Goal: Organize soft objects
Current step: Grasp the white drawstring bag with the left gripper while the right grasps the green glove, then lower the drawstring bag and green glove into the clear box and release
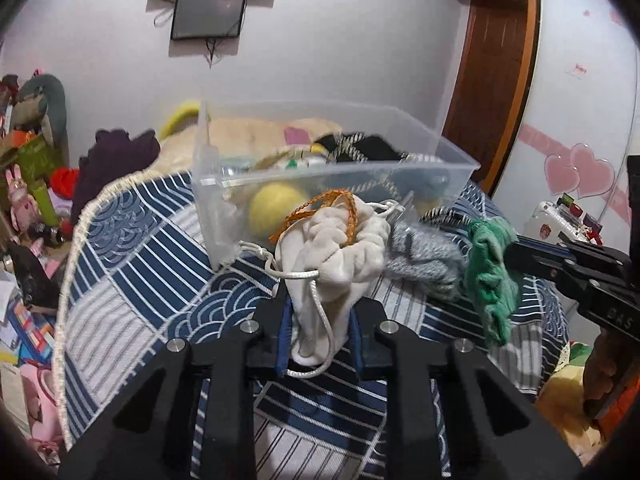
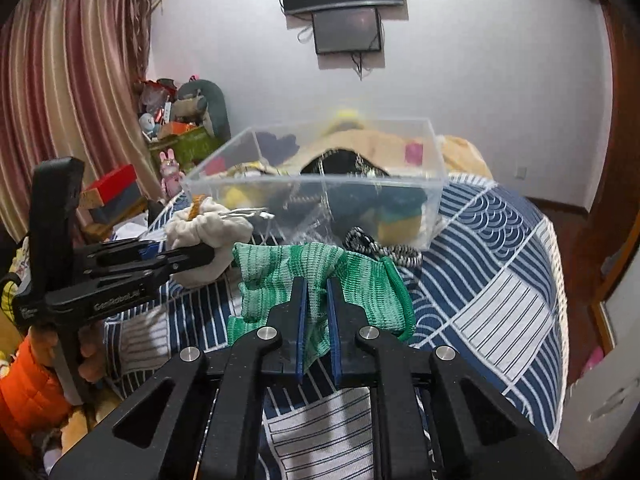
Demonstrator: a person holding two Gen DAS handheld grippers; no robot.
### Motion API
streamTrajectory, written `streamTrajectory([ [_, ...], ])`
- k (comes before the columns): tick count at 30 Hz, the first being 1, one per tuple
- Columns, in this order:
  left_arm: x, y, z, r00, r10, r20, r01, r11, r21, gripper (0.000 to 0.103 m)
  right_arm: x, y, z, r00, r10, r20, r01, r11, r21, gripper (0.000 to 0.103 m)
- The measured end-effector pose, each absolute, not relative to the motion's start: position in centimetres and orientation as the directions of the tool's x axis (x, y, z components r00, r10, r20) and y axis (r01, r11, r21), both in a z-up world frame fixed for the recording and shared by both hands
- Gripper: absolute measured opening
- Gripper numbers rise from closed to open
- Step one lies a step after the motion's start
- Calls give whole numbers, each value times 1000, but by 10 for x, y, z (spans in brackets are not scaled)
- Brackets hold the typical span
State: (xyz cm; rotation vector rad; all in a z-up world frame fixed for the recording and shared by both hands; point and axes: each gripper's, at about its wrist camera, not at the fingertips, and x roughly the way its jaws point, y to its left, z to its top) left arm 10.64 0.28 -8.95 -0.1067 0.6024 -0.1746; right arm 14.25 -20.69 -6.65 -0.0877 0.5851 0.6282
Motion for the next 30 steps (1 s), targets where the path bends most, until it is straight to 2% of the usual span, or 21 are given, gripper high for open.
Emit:
streamTrajectory([
  [9,88,16,-48,878,-185,-441,122,978,-168,23,134,-211,-34,705,550,-448,-582,809,78,9],
  [18,101,30,-11,929,-132,-346,94,988,-123,23,143,-200,6,771,541,-336,-571,821,12,9],
  [26,131,33,-5,944,-109,-312,79,991,-106,23,166,-182,15,792,530,-303,-564,825,-30,9],
  [30,155,29,-20,925,-99,-368,72,994,-86,23,182,-169,6,790,523,-321,-559,828,-28,9],
])
